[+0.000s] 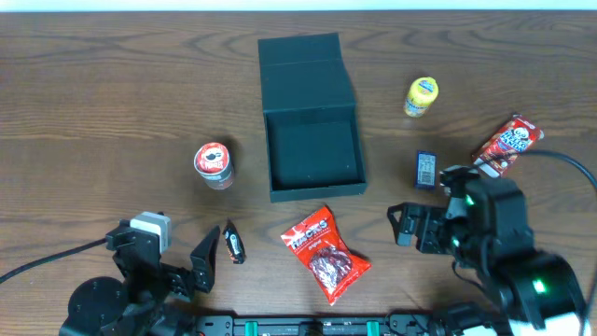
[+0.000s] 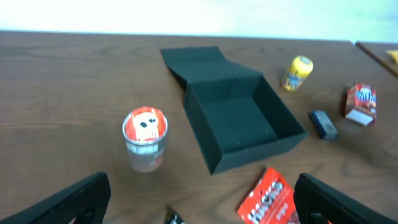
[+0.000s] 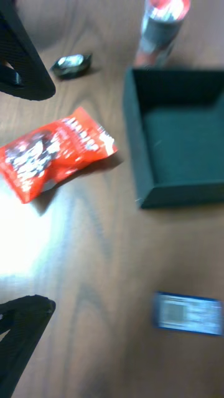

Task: Pack container
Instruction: 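Move the right gripper down onto the red HACKS candy bag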

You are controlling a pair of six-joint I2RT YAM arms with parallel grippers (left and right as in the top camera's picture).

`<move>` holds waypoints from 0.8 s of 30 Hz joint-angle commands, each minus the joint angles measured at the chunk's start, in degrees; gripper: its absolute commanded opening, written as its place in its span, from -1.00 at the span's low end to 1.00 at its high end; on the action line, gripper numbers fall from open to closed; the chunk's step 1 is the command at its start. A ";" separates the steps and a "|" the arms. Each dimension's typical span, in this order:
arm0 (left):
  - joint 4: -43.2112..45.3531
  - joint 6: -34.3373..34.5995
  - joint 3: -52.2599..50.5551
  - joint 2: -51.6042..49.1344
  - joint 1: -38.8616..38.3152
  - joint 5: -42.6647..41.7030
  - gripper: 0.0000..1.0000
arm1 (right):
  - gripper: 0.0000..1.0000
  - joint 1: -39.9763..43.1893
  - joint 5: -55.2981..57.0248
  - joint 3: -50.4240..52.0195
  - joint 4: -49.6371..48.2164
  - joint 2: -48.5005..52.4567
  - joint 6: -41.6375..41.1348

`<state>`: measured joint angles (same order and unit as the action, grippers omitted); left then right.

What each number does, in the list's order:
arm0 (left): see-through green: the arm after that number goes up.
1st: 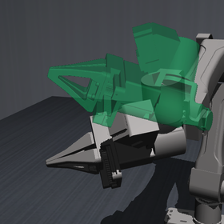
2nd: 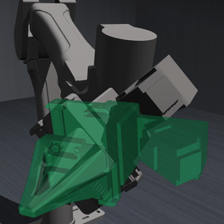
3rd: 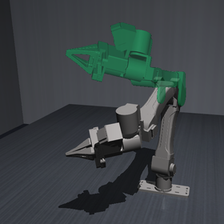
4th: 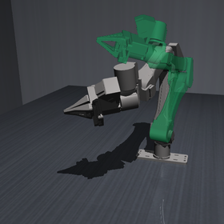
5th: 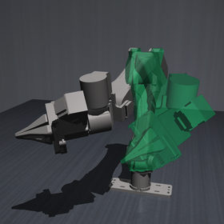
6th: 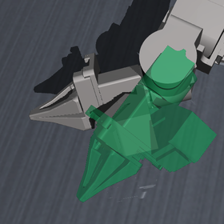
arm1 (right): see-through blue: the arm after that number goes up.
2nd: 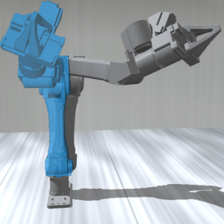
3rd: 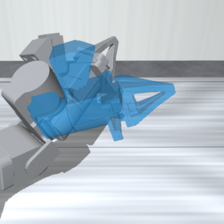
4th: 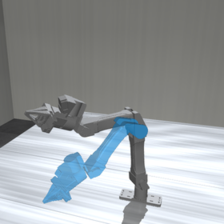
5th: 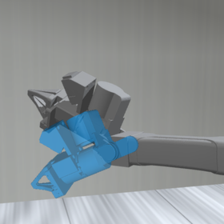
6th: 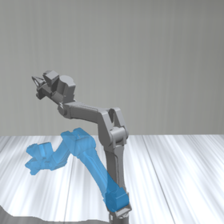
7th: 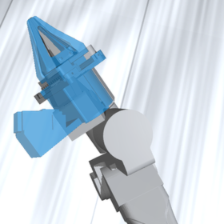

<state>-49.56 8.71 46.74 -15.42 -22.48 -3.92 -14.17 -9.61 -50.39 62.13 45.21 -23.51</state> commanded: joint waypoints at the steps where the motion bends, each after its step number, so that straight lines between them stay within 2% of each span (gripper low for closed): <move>1: 0.35 -1.03 0.72 -0.31 0.35 -0.09 0.90 | 0.98 0.28 -1.11 -0.24 0.81 4.48 -0.68; 2: 0.44 -0.50 0.72 -0.31 0.35 -0.74 0.90 | 0.98 0.26 -2.08 -0.24 1.31 6.25 -0.59; 4: -0.33 -0.39 0.72 -0.33 0.35 -1.70 0.90 | 0.98 -0.20 -7.23 -0.44 0.50 10.16 7.21; 7: -1.90 -0.33 0.72 -0.42 0.35 -1.31 0.90 | 0.98 -2.86 -7.28 -1.75 2.62 14.14 11.17; 13: -4.13 0.96 0.72 -1.57 0.35 0.07 0.90 | 0.99 -15.04 -7.28 -4.13 3.39 19.50 13.55; 20: -4.26 1.01 0.72 -1.77 0.35 0.04 0.90 | 0.99 -33.48 -2.32 -4.22 -3.67 20.31 11.98; 24: -4.44 1.18 0.72 -1.77 0.35 0.04 0.90 | 0.99 -38.71 0.96 -4.22 -4.92 23.82 11.74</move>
<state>-53.82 9.19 46.74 -16.84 -22.48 -4.29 -50.52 -12.29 -53.63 57.41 66.83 -11.51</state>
